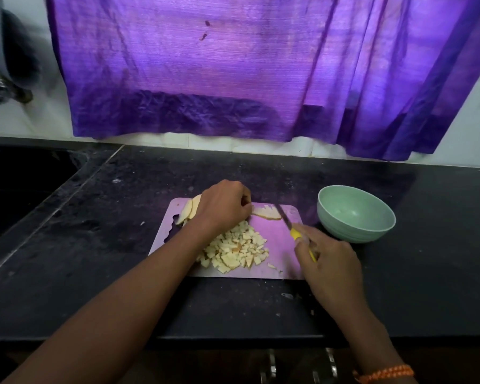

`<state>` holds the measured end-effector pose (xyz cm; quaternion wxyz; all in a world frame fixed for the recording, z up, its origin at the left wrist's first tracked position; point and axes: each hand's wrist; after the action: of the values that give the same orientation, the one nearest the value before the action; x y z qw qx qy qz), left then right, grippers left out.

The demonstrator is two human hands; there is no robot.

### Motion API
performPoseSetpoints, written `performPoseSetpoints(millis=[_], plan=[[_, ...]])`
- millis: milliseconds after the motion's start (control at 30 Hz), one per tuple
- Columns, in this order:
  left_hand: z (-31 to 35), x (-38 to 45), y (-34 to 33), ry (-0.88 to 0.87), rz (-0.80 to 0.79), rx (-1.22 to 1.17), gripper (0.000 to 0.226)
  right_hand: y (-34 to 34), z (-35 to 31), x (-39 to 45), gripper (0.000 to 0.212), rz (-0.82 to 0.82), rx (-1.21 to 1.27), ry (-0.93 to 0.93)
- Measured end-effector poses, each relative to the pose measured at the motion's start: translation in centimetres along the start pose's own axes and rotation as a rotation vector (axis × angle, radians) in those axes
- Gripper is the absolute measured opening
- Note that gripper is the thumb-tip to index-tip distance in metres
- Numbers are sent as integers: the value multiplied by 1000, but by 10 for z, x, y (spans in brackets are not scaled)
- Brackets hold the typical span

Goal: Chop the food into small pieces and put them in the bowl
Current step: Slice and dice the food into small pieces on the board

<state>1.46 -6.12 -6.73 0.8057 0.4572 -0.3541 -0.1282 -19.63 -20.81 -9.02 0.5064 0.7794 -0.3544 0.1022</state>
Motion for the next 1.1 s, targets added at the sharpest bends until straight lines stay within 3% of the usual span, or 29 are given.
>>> performPoseSetpoints(millis=[67,200,333,467,533,667,767,900,1100], plan=[[0,1,1,-4,-19,-53,11,-3,8,12,36,14,-109,-7],[2,1,-3,-78,-127,-95,36,-10,14,26,35,-77,-221,53],[0,3,-8,-118,-184,-83,49,-13,9,23,39,-157,-120,132],[-2,6,-6,-140,-203,-90,46,-6,8,13,36,-177,69,138],[-1,6,-3,-144,-207,-112,44,-2,14,10,34,-114,101,90],[-2,5,0,-128,-201,-214,51,5,20,11,31,5,-87,7],[-1,4,1,-121,-162,-299,51,3,14,10,34,-67,-228,69],[-3,5,-2,-101,-64,-305,51,-4,-5,3,42,-181,-106,179],[3,4,-5,-229,-329,-116,65,1,5,0,47,-115,23,82]])
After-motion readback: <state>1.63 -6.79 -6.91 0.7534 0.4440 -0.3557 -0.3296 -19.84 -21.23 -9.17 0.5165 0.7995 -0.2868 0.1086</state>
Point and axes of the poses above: each hand's wrist, its own x-axis towards the middle knuckle, its own y-axis out of the back of the hand, z = x × y, and after that the axes turned 5 degrees about z, right-handed
